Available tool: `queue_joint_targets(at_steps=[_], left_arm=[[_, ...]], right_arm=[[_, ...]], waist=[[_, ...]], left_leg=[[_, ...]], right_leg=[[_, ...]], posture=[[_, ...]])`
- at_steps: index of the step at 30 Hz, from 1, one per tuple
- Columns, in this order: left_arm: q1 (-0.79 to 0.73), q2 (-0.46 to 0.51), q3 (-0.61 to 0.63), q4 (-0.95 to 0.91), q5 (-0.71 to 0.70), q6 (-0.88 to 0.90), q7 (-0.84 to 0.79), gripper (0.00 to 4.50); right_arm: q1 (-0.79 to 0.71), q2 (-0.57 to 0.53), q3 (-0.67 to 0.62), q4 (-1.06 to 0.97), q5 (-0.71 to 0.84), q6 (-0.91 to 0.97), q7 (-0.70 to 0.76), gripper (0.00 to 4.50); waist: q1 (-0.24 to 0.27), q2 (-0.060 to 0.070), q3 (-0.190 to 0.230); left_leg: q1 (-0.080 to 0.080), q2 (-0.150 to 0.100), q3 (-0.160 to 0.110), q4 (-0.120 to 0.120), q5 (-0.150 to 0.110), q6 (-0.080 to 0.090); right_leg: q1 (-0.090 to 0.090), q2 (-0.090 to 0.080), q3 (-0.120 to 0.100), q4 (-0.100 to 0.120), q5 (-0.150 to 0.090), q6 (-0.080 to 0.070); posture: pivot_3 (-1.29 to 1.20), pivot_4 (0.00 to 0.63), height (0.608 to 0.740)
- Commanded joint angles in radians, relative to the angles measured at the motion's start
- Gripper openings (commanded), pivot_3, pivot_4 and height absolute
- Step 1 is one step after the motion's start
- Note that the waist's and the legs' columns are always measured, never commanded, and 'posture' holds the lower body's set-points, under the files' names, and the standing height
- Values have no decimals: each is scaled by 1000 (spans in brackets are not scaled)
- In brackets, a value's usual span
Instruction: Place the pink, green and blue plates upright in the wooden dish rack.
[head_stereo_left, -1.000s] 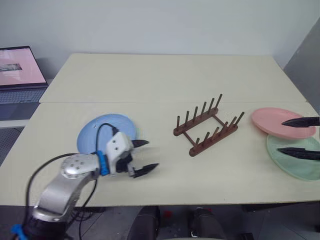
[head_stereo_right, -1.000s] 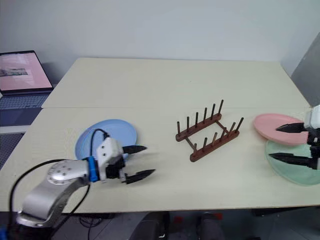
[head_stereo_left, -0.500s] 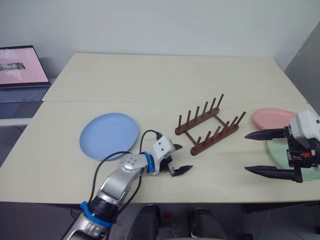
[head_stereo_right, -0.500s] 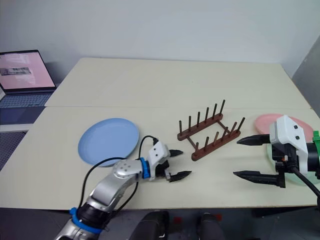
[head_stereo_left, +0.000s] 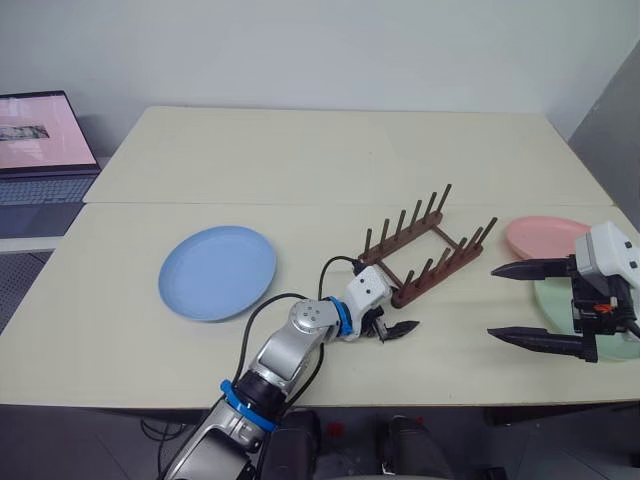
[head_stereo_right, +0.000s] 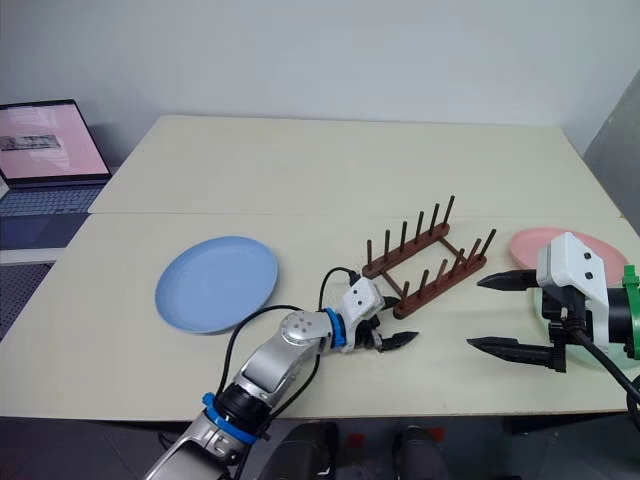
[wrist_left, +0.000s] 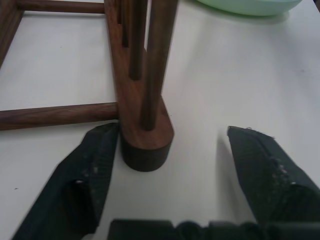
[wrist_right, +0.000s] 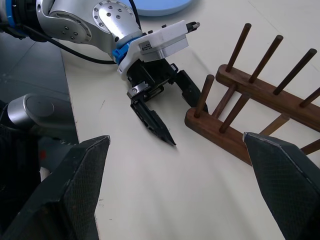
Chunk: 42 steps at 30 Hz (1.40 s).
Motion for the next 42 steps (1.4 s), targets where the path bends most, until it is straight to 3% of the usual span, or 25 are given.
queue_joint_targets(at_steps=[1,5,7,15,23,32,42], left_arm=[[5,-11,-8,-18,5,6,1,2681],[-5,-26,3,15,18,-13,33,1474],[-8,-36,12,26,19,-20,45,1147],[-17,16,51,15,16,-94,12,1088],[-48,219,61,-30,-52,-222,-290,1067],[-145,135,6,150,4,-350,-355,1066],[-256,71,29,378,39,-447,-361,1063]], right_arm=[[9,6,-45,-16,1,-12,-9,4500],[13,8,-46,-18,0,-13,-18,4500],[15,9,-45,-19,-1,-15,-23,4500],[50,16,-68,-26,-17,-16,-32,4500],[164,-1,-174,-9,-67,-12,36,4500],[236,18,-202,-30,-100,-24,49,4500],[249,27,-197,-34,-123,-39,41,4500]], waist=[[0,0,0],[0,0,0],[1,0,0],[2,0,0],[0,0,0],[4,0,0],[-1,-1,1]], left_leg=[[0,0,0,0,0,0],[0,0,0,0,0,1],[0,0,0,0,0,1],[0,0,0,0,0,1],[-1,0,0,-1,0,1],[-2,-1,1,-1,-1,2],[-2,0,1,-1,-1,2]], right_leg=[[0,0,0,-1,0,0],[1,0,0,-2,0,0],[1,0,0,-2,0,1],[2,0,0,-4,0,-1],[0,0,0,-4,0,-2],[1,-2,1,-6,0,-2],[0,-1,0,-6,1,1]], posture=[[0,150,740],[0,150,740],[0,150,740],[0,150,740],[0,150,740],[0,150,740],[0,150,740]])
